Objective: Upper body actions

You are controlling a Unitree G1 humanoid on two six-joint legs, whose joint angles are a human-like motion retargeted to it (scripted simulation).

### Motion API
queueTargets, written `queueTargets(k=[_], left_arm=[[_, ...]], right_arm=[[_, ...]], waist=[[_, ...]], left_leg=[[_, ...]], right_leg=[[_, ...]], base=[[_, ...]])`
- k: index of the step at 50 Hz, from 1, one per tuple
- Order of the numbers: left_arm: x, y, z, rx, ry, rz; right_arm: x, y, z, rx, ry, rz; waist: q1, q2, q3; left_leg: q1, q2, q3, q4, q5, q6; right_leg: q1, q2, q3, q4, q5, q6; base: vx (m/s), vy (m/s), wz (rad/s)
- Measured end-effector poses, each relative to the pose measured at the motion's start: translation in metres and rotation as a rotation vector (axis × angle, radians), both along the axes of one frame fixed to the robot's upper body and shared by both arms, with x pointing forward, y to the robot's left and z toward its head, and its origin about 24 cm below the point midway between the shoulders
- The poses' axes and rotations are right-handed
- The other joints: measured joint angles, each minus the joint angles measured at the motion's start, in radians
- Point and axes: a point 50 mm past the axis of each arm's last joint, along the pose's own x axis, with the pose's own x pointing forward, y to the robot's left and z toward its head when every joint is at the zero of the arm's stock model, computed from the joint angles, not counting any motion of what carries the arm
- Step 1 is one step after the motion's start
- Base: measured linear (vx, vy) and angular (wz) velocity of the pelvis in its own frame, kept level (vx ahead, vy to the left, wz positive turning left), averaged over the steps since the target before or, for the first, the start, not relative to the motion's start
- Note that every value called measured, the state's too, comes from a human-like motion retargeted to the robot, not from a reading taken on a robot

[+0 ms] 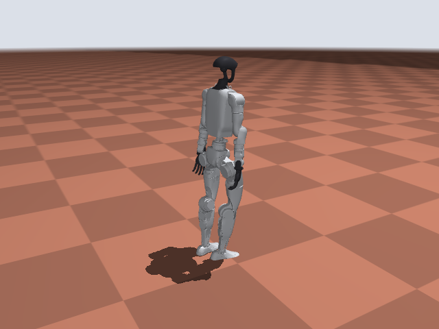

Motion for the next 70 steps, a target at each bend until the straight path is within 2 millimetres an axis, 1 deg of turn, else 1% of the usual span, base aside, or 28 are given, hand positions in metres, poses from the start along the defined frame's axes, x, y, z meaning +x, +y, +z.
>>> queueTargets(k=[5,10,15,18,24,25,26,27,28,29,32,33,35,37,38,43,46,48,50,51,52,53,55,57,61,66,68,70], left_arm=[[0.019,0.018,0.003,0.014,-0.053,-0.038],[0.031,0.038,0.007,0.084,-0.119,0.033],[0.032,0.052,0.011,0.113,-0.207,0.235],[0.023,0.065,0.014,0.148,-0.225,0.350],[-0.006,0.094,0.023,0.263,-0.147,0.500],[-0.012,0.098,0.025,0.282,-0.130,0.522],[-0.019,0.100,0.026,0.299,-0.116,0.545],[-0.026,0.101,0.027,0.315,-0.104,0.571],[-0.032,0.102,0.028,0.330,-0.096,0.599],[-0.038,0.100,0.028,0.342,-0.088,0.628],[-0.052,0.086,0.024,0.356,-0.062,0.703],[-0.055,0.079,0.022,0.355,-0.053,0.725],[-0.061,0.065,0.019,0.345,-0.024,0.750],[-0.064,0.056,0.017,0.325,0.022,0.713],[-0.064,0.052,0.017,0.313,0.049,0.677],[-0.062,0.028,0.010,0.223,0.140,0.412],[-0.052,0.020,0.007,0.220,0.129,0.215],[-0.045,0.019,0.006,0.231,0.101,0.095],[-0.035,0.023,0.007,0.263,0.061,-0.055],[-0.032,0.028,0.007,0.287,0.046,-0.119],[-0.027,0.032,0.008,0.309,0.031,-0.179],[-0.022,0.036,0.009,0.331,0.019,-0.233],[-0.015,0.049,0.013,0.392,0.029,-0.322],[-0.013,0.060,0.015,0.416,0.084,-0.349],[-0.011,0.067,0.017,0.363,0.206,-0.218],[-0.012,0.040,0.009,0.112,0.265,0.199],[-0.009,0.024,0.005,-0.023,0.255,0.364],[-0.006,0.010,0.003,-0.137,0.239,0.482]], right_arm=[[0.010,-0.003,0.001,-0.016,-0.045,0.013],[-0.002,-0.013,0.001,-0.079,-0.067,-0.031],[-0.019,-0.027,0.004,-0.161,-0.041,-0.144],[-0.028,-0.031,0.005,-0.193,-0.030,-0.224],[-0.039,-0.027,0.005,-0.190,-0.004,-0.298],[-0.041,-0.026,0.005,-0.184,0.003,-0.297],[-0.043,-0.024,0.005,-0.183,0.012,-0.291],[-0.045,-0.023,0.005,-0.181,0.022,-0.283],[-0.046,-0.021,0.005,-0.179,0.034,-0.271],[-0.047,-0.019,0.004,-0.171,0.049,-0.254],[-0.045,-0.017,0.004,-0.142,0.098,-0.203],[-0.043,-0.019,0.005,-0.139,0.109,-0.185],[-0.038,-0.022,0.005,-0.145,0.117,-0.152],[-0.029,-0.022,0.005,-0.144,0.104,-0.142],[-0.024,-0.021,0.005,-0.141,0.092,-0.147],[0.000,-0.018,0.004,-0.116,0.029,-0.192],[0.011,-0.016,0.003,-0.095,-0.023,-0.222],[0.015,-0.014,0.003,-0.085,-0.050,-0.243],[0.017,-0.009,0.002,-0.073,-0.067,-0.259],[0.016,-0.007,0.002,-0.067,-0.063,-0.260],[0.016,-0.005,0.002,-0.061,-0.060,-0.261],[0.016,-0.004,0.002,-0.056,-0.056,-0.265],[0.013,0.003,0.001,-0.039,-0.043,-0.235],[0.012,0.009,0.000,-0.030,-0.045,-0.200],[0.006,0.014,-0.001,-0.010,-0.066,-0.092],[0.004,0.007,0.000,-0.036,-0.048,0.038],[0.006,0.003,0.000,-0.063,-0.047,0.052],[0.005,-0.001,0.001,-0.083,-0.049,0.038]], waist=[[-0.023,-0.010,0.012],[-0.024,0.015,0.009],[-0.020,0.056,0.000],[-0.033,0.069,-0.004],[-0.055,0.041,-0.003],[-0.062,0.039,-0.005],[-0.068,0.042,-0.008],[-0.073,0.042,-0.013],[-0.076,0.037,-0.020],[-0.060,0.026,-0.023],[-0.033,0.013,-0.026],[-0.039,0.017,-0.030],[-0.087,0.019,-0.037],[-0.091,-0.012,-0.029],[-0.084,-0.024,-0.019],[-0.038,-0.042,0.012],[-0.030,-0.027,0.014],[-0.020,-0.014,0.018],[0.018,-0.009,0.023],[0.049,-0.011,0.023],[0.052,-0.009,0.023],[0.002,-0.002,0.020],[-0.021,-0.017,0.020],[-0.040,-0.041,0.019],[-0.048,-0.042,0.014],[-0.039,-0.049,0.022],[-0.049,-0.047,0.022],[-0.055,-0.044,0.019]], left_leg=[[-0.023,0.028,0.022,0.005,0.002,-0.012],[-0.024,0.075,0.032,0.002,0.008,-0.032],[-0.020,0.118,0.053,0.003,0.007,-0.048],[-0.013,0.136,0.051,0.002,0.009,-0.061],[-0.009,0.137,0.049,0.011,0.018,-0.095],[-0.010,0.145,0.043,0.014,0.020,-0.104],[-0.013,0.160,0.036,0.015,0.024,-0.115],[-0.017,0.174,0.031,0.018,0.028,-0.126],[-0.023,0.183,0.030,0.022,0.031,-0.137],[-0.023,0.190,0.048,0.027,0.033,-0.147],[-0.040,0.219,0.062,0.052,0.044,-0.178],[-0.061,0.232,0.053,0.069,0.047,-0.187],[-0.112,0.243,0.027,0.117,0.055,-0.158],[-0.139,0.218,0.031,0.181,0.033,-0.067],[-0.140,0.205,0.024,0.203,0.015,-0.054],[-0.135,0.013,-0.234,0.272,-0.061,-0.094],[-0.130,-0.042,-0.200,0.261,-0.113,-0.090],[-0.113,-0.049,-0.132,0.224,-0.129,-0.082],[-0.094,-0.097,-0.074,0.165,-0.064,0.010],[-0.087,-0.108,-0.001,0.133,-0.029,0.088],[-0.077,-0.110,0.010,0.114,-0.012,0.123],[-0.061,-0.091,-0.106,0.117,-0.032,0.073],[-0.059,-0.084,-0.153,0.125,-0.037,0.025],[-0.044,-0.113,-0.197,0.111,-0.030,0.045],[-0.014,-0.074,-0.173,0.047,-0.001,0.061],[-0.015,-0.054,-0.142,0.034,-0.001,0.056],[-0.022,-0.044,-0.127,0.035,-0.002,0.057],[-0.031,-0.038,-0.108,0.036,-0.004,0.054]], right_leg=[[-0.040,-0.001,0.036,0.058,-0.044,0.067],[-0.031,-0.078,-0.094,0.061,-0.070,-0.001],[-0.049,-0.159,-0.027,0.072,-0.071,-0.003],[-0.050,-0.199,0.020,0.063,-0.052,0.029],[-0.018,-0.244,0.056,-0.003,0.062,0.193],[-0.024,-0.238,0.074,0.000,0.051,0.198],[-0.027,-0.230,0.066,0.002,0.028,0.177],[-0.016,-0.235,-0.014,-0.011,0.011,0.163],[0.026,-0.266,-0.239,-0.056,0.008,0.167],[0.033,-0.250,-0.236,-0.072,0.000,0.155],[-0.004,-0.149,0.105,-0.058,-0.012,0.125],[-0.006,-0.158,0.051,-0.066,-0.009,0.132],[0.000,-0.174,-0.069,-0.091,0.003,0.128],[-0.002,-0.174,-0.050,-0.100,0.007,0.108],[-0.007,-0.172,-0.030,-0.095,0.008,0.101],[-0.012,-0.145,-0.009,-0.087,0.020,0.081],[-0.013,-0.108,0.004,-0.089,0.024,0.065],[-0.009,-0.076,0.008,-0.094,0.025,0.053],[0.003,-0.041,0.024,-0.101,0.028,0.047],[0.005,-0.025,0.053,-0.100,0.031,0.044],[0.008,-0.016,0.059,-0.100,0.031,0.043],[0.014,-0.018,0.015,-0.100,0.025,0.042],[0.029,-0.013,-0.007,-0.105,0.025,0.034],[0.037,-0.019,-0.015,-0.105,0.023,0.028],[0.043,0.000,-0.050,-0.089,0.007,0.011],[0.002,0.004,-0.008,-0.008,0.000,0.014],[-0.024,-0.009,-0.013,0.037,-0.006,0.065],[-0.058,-0.016,0.008,0.088,-0.033,0.155]], base=[[-0.10,-0.13,-0.24],[-0.02,-0.15,-0.19],[0.03,-0.14,-0.25],[0.04,-0.25,-0.03],[0.02,-0.41,0.07],[0.01,-0.60,0.24],[0.02,-0.58,0.20],[0.04,-0.47,0.11],[0.03,-0.45,-0.27],[0.01,-0.52,-0.76],[-0.05,-0.60,-0.22],[-0.11,-0.53,0.56],[-0.11,-0.43,0.85],[-0.10,-0.50,0.21],[-0.10,-0.40,-0.36],[-0.08,-0.28,-0.50],[-0.02,-0.15,-0.15],[-0.01,-0.18,-0.28],[0.03,-0.16,-0.96],[0.05,-0.14,-1.03],[0.02,-0.09,0.28],[0.00,-0.09,1.09],[0.01,-0.14,0.68],[0.00,-0.14,0.28],[-0.01,-0.10,0.04],[-0.06,-0.04,-0.43],[-0.08,-0.04,-0.47],[-0.10,-0.03,-0.48]])
